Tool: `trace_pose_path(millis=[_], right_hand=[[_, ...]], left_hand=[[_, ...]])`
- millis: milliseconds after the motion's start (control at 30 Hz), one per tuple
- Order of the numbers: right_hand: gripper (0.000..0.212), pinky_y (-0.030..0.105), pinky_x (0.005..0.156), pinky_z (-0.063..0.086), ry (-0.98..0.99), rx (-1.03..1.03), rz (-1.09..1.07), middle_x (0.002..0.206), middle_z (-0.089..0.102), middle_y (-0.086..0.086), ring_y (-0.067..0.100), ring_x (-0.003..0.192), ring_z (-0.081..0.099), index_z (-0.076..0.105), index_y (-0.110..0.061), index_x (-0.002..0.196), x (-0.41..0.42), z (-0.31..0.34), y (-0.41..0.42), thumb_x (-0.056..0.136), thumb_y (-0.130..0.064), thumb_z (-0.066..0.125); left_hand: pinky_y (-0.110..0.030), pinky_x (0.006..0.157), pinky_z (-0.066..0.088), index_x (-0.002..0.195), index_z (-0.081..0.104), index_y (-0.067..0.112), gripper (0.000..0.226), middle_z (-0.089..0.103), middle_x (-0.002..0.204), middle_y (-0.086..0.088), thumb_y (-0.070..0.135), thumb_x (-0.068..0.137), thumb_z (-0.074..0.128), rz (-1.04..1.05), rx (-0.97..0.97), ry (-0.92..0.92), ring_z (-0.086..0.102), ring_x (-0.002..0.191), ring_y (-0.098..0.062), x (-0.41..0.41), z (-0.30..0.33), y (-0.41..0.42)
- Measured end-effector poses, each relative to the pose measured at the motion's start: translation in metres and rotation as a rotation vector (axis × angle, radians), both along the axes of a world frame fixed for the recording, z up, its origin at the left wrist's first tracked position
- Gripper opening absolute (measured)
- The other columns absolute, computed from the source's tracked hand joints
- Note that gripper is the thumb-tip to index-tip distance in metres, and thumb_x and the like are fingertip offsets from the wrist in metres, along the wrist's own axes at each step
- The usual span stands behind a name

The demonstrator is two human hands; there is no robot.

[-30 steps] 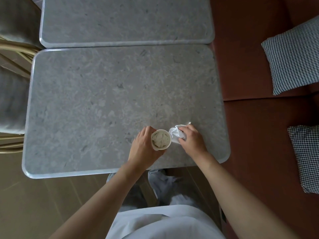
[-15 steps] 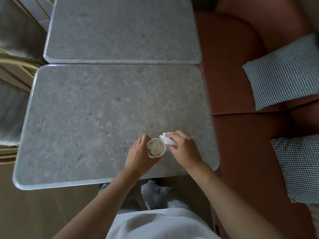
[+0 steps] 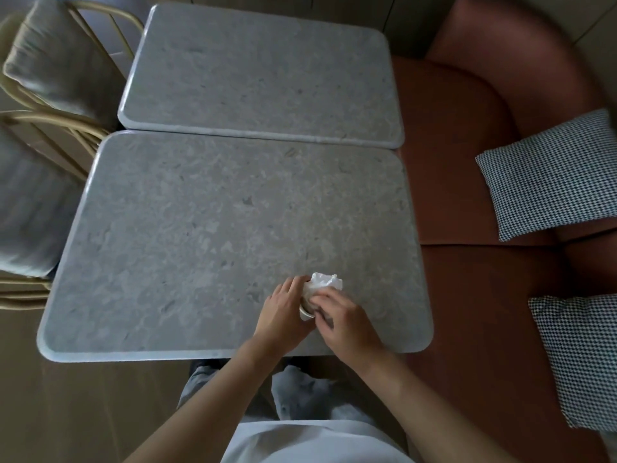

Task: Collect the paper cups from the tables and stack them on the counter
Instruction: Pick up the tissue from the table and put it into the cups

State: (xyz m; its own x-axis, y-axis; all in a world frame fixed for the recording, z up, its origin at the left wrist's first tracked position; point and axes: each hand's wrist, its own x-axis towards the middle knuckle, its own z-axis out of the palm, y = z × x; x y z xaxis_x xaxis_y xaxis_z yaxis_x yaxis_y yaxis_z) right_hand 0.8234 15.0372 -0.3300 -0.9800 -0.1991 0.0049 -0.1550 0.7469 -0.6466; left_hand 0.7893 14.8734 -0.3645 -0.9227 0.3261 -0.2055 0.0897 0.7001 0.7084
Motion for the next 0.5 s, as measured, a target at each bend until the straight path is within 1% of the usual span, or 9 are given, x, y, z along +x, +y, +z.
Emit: trace_pose_path(millis=[67, 167, 233, 300, 367, 433, 500], right_hand=[[0.029, 0.02, 0.101, 0.053, -0.013, -0.015, 0.006, 0.126, 0.069, -0.003, 0.012, 0.112, 0.067, 0.074, -0.011, 0.122, 0.001, 0.0, -0.002, 0.095, -0.004, 0.068], [0.031, 0.024, 0.104, 0.052, -0.021, 0.002, 0.034, 0.131, 0.069, -0.004, 0.012, 0.117, 0.066, 0.072, -0.013, 0.127, 0.004, -0.001, -0.006, 0.097, -0.007, 0.066], [0.031, 0.027, 0.101, 0.05, 0.008, 0.044, 0.05, 0.131, 0.07, -0.007, 0.011, 0.117, 0.065, 0.073, -0.016, 0.126, 0.004, -0.001, -0.007, 0.096, -0.009, 0.067], [0.031, 0.026, 0.094, 0.044, 0.029, 0.077, 0.048, 0.129, 0.07, -0.01, 0.008, 0.114, 0.064, 0.073, -0.019, 0.123, 0.004, -0.002, -0.006, 0.094, -0.009, 0.067], [0.031, 0.025, 0.092, 0.039, 0.024, 0.089, 0.05, 0.128, 0.07, -0.012, 0.007, 0.115, 0.063, 0.074, -0.021, 0.121, 0.004, -0.002, -0.005, 0.093, -0.009, 0.068], [0.032, 0.026, 0.093, 0.039, 0.03, 0.092, 0.06, 0.129, 0.07, -0.011, 0.007, 0.116, 0.062, 0.074, -0.02, 0.122, 0.005, -0.002, -0.003, 0.093, -0.008, 0.067], [0.033, 0.027, 0.093, 0.042, 0.053, 0.08, 0.051, 0.128, 0.071, -0.01, 0.006, 0.116, 0.061, 0.075, -0.021, 0.121, 0.007, -0.001, 0.0, 0.092, -0.008, 0.067]], left_hand=[[-0.041, 0.11, 0.05, 0.152, 0.046, 0.017, 0.082, 0.057, 0.144, 0.0, 0.043, 0.083, 0.083, -0.002, 0.024, 0.008, 0.059, 0.128, -0.021, 0.005, 0.0, -0.005], [-0.038, 0.114, 0.048, 0.155, 0.042, 0.015, 0.087, 0.052, 0.151, -0.002, 0.048, 0.083, 0.079, 0.007, 0.048, 0.062, 0.054, 0.134, -0.021, 0.015, 0.0, -0.013], [-0.042, 0.115, 0.048, 0.157, 0.042, 0.017, 0.087, 0.048, 0.156, -0.003, 0.044, 0.085, 0.082, -0.008, 0.037, 0.11, 0.051, 0.137, -0.024, 0.02, 0.0, -0.018], [-0.049, 0.114, 0.049, 0.159, 0.045, 0.02, 0.082, 0.046, 0.16, -0.003, 0.044, 0.089, 0.08, -0.05, 0.008, 0.164, 0.048, 0.141, -0.028, 0.022, 0.0, -0.022], [-0.051, 0.113, 0.049, 0.158, 0.049, 0.021, 0.073, 0.044, 0.164, -0.003, 0.044, 0.094, 0.075, -0.103, -0.02, 0.229, 0.046, 0.145, -0.028, 0.022, 0.0, -0.024], [-0.05, 0.114, 0.048, 0.156, 0.054, 0.02, 0.065, 0.043, 0.166, -0.001, 0.042, 0.098, 0.074, -0.149, -0.056, 0.276, 0.045, 0.148, -0.028, 0.021, -0.001, -0.023], [-0.05, 0.114, 0.049, 0.15, 0.061, 0.019, 0.057, 0.044, 0.166, -0.001, 0.039, 0.099, 0.074, -0.172, -0.088, 0.306, 0.047, 0.147, -0.029, 0.019, -0.004, -0.023]])
